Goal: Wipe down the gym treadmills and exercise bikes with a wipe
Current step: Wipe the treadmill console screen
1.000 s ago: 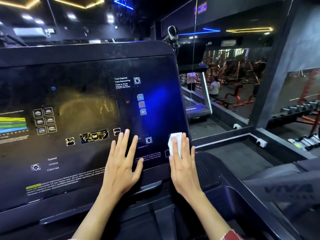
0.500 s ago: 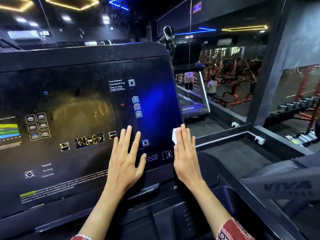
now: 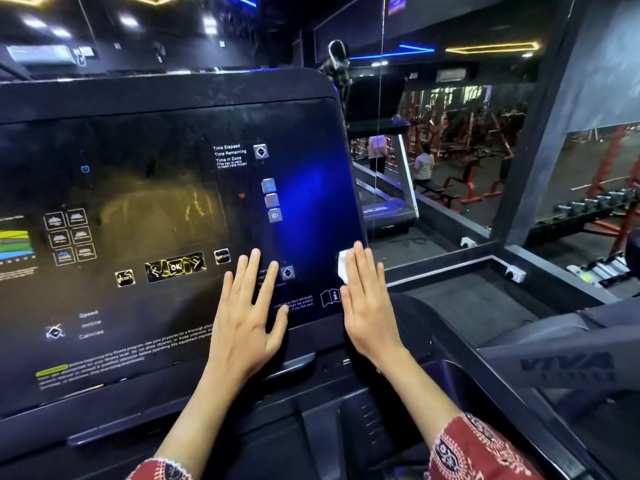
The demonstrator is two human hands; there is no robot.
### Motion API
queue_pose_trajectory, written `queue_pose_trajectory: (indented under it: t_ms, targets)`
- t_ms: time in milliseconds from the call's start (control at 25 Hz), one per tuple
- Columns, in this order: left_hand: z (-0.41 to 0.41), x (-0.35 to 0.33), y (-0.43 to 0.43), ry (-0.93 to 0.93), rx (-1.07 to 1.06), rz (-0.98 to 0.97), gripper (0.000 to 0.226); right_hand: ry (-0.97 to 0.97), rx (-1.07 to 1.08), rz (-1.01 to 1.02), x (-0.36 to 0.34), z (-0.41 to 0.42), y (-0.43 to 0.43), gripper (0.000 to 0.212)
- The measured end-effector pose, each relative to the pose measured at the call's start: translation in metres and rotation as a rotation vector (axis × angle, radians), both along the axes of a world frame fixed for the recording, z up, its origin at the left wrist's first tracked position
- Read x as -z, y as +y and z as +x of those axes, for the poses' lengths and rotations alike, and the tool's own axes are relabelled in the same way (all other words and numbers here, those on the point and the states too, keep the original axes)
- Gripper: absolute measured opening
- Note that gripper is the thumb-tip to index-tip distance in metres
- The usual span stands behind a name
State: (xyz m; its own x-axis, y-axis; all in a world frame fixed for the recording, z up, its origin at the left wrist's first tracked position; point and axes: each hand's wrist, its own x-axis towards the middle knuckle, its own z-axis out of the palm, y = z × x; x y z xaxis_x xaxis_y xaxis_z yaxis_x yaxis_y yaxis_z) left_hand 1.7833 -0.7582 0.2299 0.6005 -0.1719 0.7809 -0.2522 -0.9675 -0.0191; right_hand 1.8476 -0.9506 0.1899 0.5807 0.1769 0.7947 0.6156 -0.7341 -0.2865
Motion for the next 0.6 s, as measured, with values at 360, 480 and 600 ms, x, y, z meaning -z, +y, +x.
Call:
queue_pose_trajectory:
  t_ms: [360,480,600]
  targets:
    - [-0.031,0.025,0.013,0.069,-0.006,0.065,0.058,-0.044,-0.057,-0.232,0.033,-0.017,-0.026,0.052]
    - [-0.038,0.030,0.017,0.090,-0.015,0.071,0.059,-0.196,-0.249,-0.452,0.041,-0.029,-0.003,0.056]
    - [-0.047,0.036,0.022,0.109,-0.033,0.071,0.059,-0.186,-0.151,-0.463,0.038,-0.021,-0.014,0.053]
